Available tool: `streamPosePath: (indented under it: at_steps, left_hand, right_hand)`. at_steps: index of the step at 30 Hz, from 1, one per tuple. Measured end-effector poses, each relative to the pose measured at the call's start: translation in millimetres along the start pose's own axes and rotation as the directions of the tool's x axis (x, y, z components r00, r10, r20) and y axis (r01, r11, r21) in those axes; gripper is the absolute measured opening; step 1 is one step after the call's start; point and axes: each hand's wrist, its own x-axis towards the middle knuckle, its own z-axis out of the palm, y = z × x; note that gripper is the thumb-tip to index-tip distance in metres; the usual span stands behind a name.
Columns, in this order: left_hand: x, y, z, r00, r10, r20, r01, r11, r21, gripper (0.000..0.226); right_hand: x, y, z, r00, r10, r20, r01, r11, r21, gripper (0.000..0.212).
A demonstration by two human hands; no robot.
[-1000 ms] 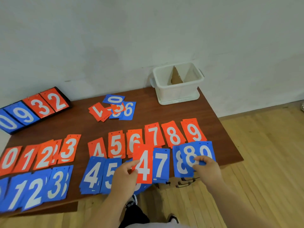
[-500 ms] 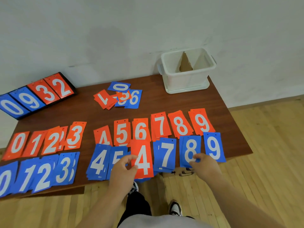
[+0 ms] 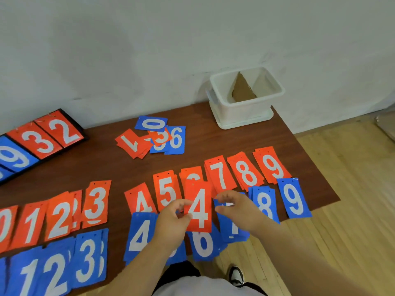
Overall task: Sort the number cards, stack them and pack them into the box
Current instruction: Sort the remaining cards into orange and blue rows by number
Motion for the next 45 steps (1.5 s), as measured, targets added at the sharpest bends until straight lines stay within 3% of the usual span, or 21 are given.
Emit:
streamPosePath:
  at_steps: [6,11,20,25,30,34,40,45]
  left_hand:
    - [36,-2,-47,0.999,0.032,0.039,-0.034,0.998,0.047,0.033]
    - [47,-20,-88,0.999,0.035,0.018,-0.037,0.995,0.093,0.031]
    - [52,-65,-159,0.986,-0.067,-0.153,0.094,0.980,0.176,0.028]
    - [77,-72,-179,0.995,-0.039,-0.092,0.068,0.941,0.331,0.030]
    - [100,-78,-190,0.998,-0.066,-0.009,0.062,0.855,0.515,0.037]
    - [118,-79,-208,0.996,-0.084,-0.044,0.094,0.838,0.537,0.044]
    - [184,-40,-241,0.995,0.019,-0.102,0.042,0.825,0.564,0.058]
    - [263,-4,-249,0.993,0.045,-0.113,0.045,0.724,0.689,0.066]
  right_hand:
    - [38,-38,60,0.999,0.000,-0.049,0.004,0.998,0.068,0.021]
    - [66,-56,102,0.999,-0.009,-0.049,0.006,0.998,-0.063,0.023]
    - [113,-99,193,0.990,-0.112,0.082,0.133,0.935,-0.329,0.023]
    - [132,-107,216,0.993,-0.117,0.007,0.109,0.892,-0.438,0.020]
    - [145,-107,214,0.991,-0.131,0.034,0.126,0.801,-0.585,0.028]
    - [161,-117,193,0.988,-0.105,-0.112,0.027,0.838,-0.545,0.033]
    - [211,-136,156,0.957,-0.036,-0.288,-0.126,0.841,-0.527,0.056]
    - [258,-143,137,0.902,0.046,-0.430,-0.269,0.838,-0.475,0.055]
